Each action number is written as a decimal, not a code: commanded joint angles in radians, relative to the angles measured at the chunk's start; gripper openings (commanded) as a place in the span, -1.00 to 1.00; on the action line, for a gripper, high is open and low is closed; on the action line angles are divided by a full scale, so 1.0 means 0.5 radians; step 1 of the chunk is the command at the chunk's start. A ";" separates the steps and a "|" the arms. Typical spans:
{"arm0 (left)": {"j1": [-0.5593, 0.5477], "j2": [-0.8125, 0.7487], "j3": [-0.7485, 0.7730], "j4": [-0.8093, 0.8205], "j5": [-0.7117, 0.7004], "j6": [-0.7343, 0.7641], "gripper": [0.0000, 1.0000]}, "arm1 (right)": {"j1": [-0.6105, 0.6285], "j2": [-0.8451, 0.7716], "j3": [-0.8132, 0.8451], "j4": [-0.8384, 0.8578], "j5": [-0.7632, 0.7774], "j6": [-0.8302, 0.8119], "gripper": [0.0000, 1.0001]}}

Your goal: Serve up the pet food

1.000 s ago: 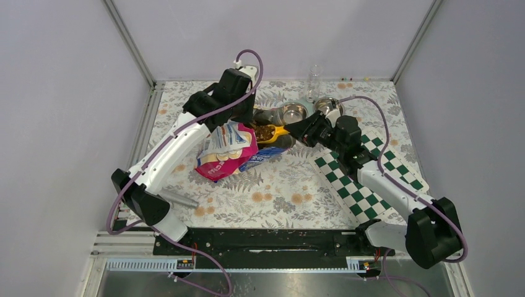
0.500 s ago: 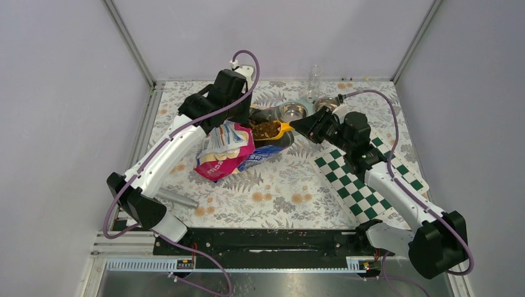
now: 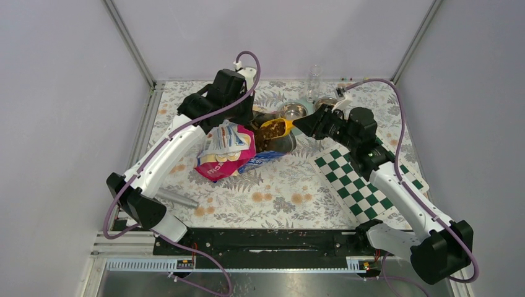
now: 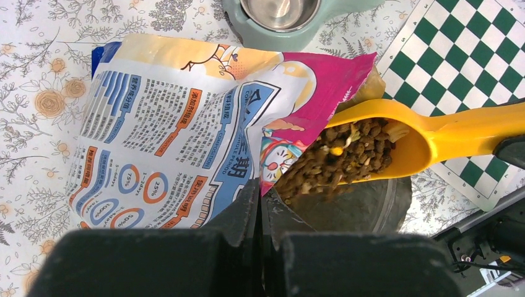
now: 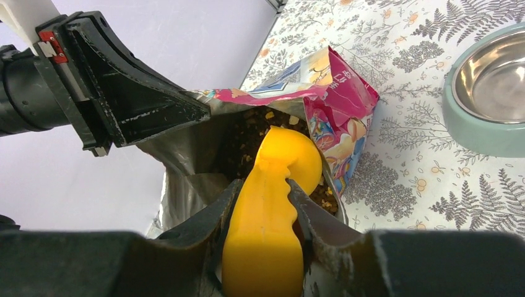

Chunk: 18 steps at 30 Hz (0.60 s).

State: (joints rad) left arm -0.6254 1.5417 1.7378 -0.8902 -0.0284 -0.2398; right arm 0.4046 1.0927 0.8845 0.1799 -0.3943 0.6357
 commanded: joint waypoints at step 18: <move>0.236 -0.256 0.060 0.151 0.065 -0.190 -1.00 | -0.018 0.113 -0.057 0.564 -0.169 1.045 -1.00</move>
State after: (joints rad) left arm -0.5526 1.5265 1.7378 -0.8917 -0.0048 -0.3107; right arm 0.4030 1.1679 0.8490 0.3344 -0.4656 1.0687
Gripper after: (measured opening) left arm 0.010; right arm 0.342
